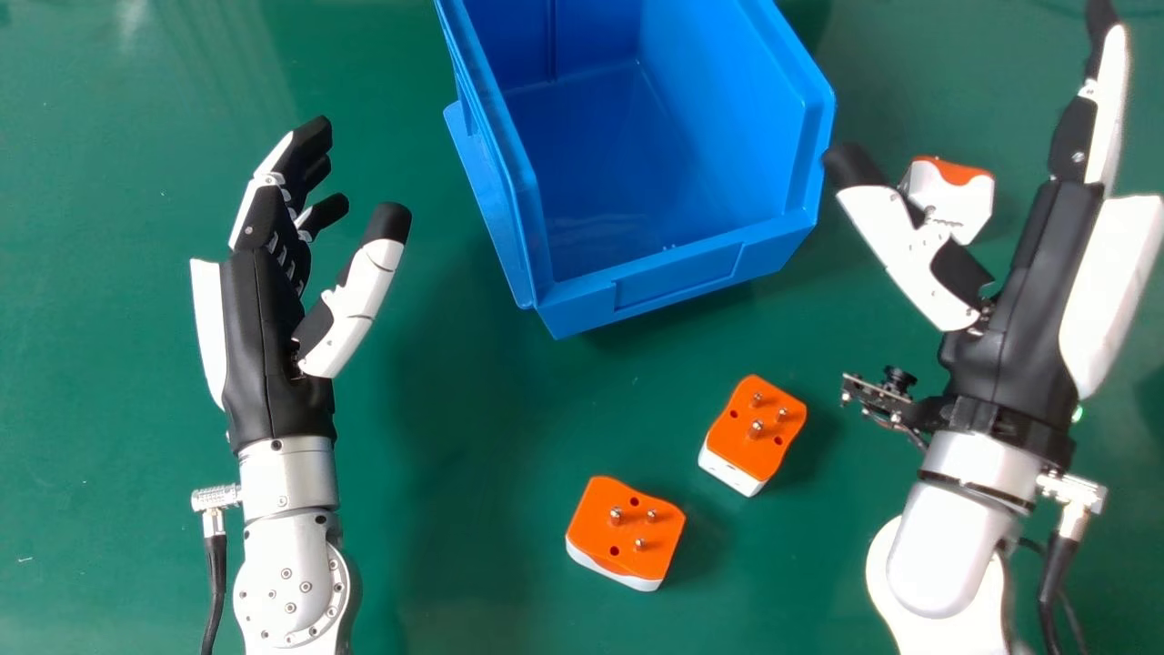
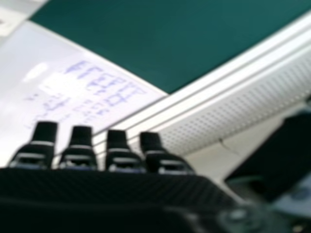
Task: Pick all objects and put in blue box
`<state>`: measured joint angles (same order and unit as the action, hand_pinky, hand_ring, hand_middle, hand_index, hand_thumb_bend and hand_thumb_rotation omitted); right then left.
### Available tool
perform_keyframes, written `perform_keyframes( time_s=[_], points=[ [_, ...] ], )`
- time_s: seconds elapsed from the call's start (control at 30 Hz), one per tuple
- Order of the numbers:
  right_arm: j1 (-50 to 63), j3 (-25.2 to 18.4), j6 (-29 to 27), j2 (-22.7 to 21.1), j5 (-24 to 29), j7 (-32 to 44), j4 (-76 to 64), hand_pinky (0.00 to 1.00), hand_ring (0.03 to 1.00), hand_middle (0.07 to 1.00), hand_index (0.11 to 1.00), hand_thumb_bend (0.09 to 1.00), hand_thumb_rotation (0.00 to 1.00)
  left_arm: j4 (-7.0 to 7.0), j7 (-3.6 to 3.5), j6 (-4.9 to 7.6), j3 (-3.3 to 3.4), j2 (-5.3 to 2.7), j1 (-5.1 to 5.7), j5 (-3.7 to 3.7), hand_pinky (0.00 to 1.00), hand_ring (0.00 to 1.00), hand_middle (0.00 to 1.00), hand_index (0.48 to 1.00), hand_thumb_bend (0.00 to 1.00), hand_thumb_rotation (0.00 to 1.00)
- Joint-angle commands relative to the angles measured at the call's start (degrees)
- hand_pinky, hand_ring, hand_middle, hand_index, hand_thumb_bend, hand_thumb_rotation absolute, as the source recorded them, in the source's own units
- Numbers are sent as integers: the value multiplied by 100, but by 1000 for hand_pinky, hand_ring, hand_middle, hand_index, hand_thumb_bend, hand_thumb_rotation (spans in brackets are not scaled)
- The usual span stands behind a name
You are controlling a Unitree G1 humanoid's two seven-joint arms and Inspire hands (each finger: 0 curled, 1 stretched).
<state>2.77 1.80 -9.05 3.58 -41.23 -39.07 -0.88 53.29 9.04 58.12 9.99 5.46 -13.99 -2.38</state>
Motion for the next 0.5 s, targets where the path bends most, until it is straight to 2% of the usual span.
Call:
perform_keyframes(
  time_s=[0.0, 0.13, 0.33, 0.47],
  points=[
    [-30, 46, 402, -48, -428, -180, -278, 961, 979, 982, 964, 749, 483, -58, 30, 84, -21, -10, -18, -54, 792, 864, 860, 803, 753, 511],
    [14, 135, 895, -95, -701, -107, -431, 980, 990, 991, 982, 777, 431, -64, 29, 96, -23, -8, 4, -44, 792, 866, 861, 803, 756, 514],
    [135, 251, 1363, -263, -751, 346, -749, 995, 998, 998, 996, 844, 338, -61, -36, 92, -17, -31, 9, 35, 795, 867, 861, 802, 755, 507],
    [160, 304, 1637, -295, -769, 510, -862, 998, 999, 999, 998, 866, 302, -75, -9, 62, -14, -25, 18, 14, 798, 869, 861, 802, 758, 509]
  ],
)
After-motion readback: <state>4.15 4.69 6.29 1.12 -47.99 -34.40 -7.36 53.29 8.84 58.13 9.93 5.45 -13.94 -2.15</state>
